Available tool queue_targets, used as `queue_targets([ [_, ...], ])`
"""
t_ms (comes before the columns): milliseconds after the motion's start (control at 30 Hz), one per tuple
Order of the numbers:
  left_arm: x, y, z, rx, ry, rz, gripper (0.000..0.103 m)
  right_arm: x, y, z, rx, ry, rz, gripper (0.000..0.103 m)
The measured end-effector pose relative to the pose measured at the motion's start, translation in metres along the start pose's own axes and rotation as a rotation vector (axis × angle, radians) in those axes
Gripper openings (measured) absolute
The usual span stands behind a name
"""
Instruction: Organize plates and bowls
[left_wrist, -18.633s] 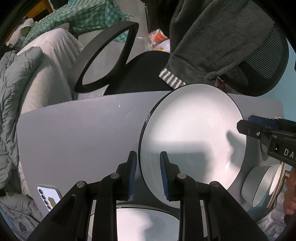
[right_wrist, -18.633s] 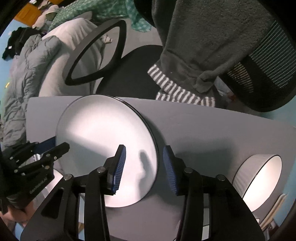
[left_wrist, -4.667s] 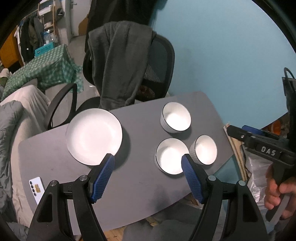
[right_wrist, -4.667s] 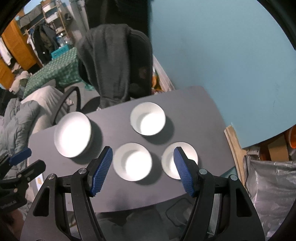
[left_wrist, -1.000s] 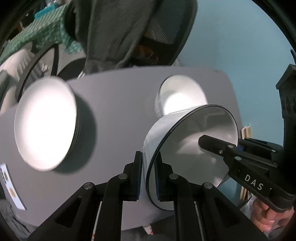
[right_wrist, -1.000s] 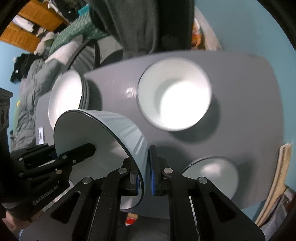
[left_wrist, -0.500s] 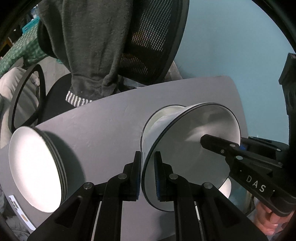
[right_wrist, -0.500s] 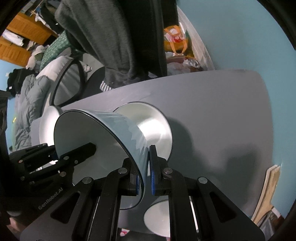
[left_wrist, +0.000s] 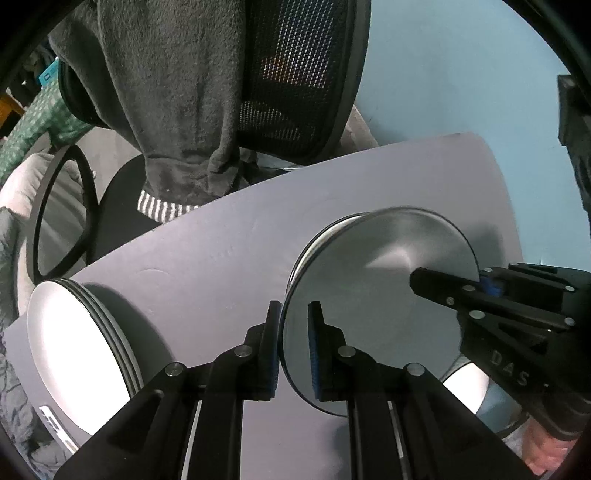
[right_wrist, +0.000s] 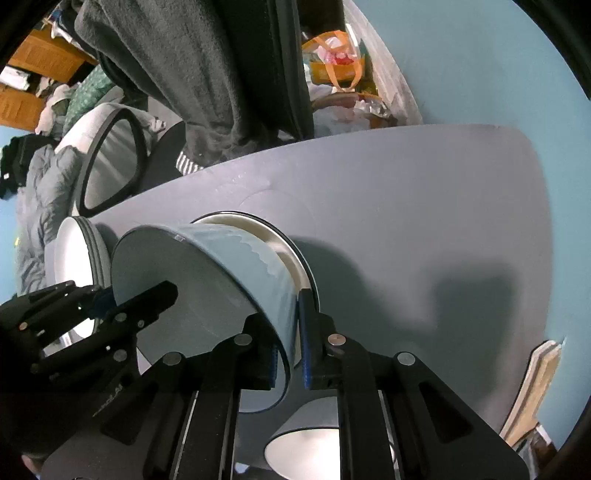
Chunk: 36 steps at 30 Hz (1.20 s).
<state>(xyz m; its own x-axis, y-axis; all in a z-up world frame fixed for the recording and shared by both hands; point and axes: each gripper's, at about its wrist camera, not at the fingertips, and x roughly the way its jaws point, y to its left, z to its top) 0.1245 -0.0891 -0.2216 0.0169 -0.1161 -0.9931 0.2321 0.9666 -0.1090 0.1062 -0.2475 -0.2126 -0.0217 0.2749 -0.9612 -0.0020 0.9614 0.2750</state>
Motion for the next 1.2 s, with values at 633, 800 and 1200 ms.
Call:
queue_targets([
  [633,-0.007,0.011,-0.011,-0.065,0.003,-0.01,0.021,-0.011,0.0,-0.003,0.016,0.003,-0.014,0.027],
  [800,-0.013,0.014,-0.014,-0.075,-0.015,-0.009,0.025,-0.017,0.0,-0.004,0.033,-0.014,-0.008,0.027],
  [1200,-0.056,0.012,-0.035,-0.016,-0.132,0.048,0.038,-0.055,0.012,-0.021,-0.008,-0.129,-0.064,0.035],
])
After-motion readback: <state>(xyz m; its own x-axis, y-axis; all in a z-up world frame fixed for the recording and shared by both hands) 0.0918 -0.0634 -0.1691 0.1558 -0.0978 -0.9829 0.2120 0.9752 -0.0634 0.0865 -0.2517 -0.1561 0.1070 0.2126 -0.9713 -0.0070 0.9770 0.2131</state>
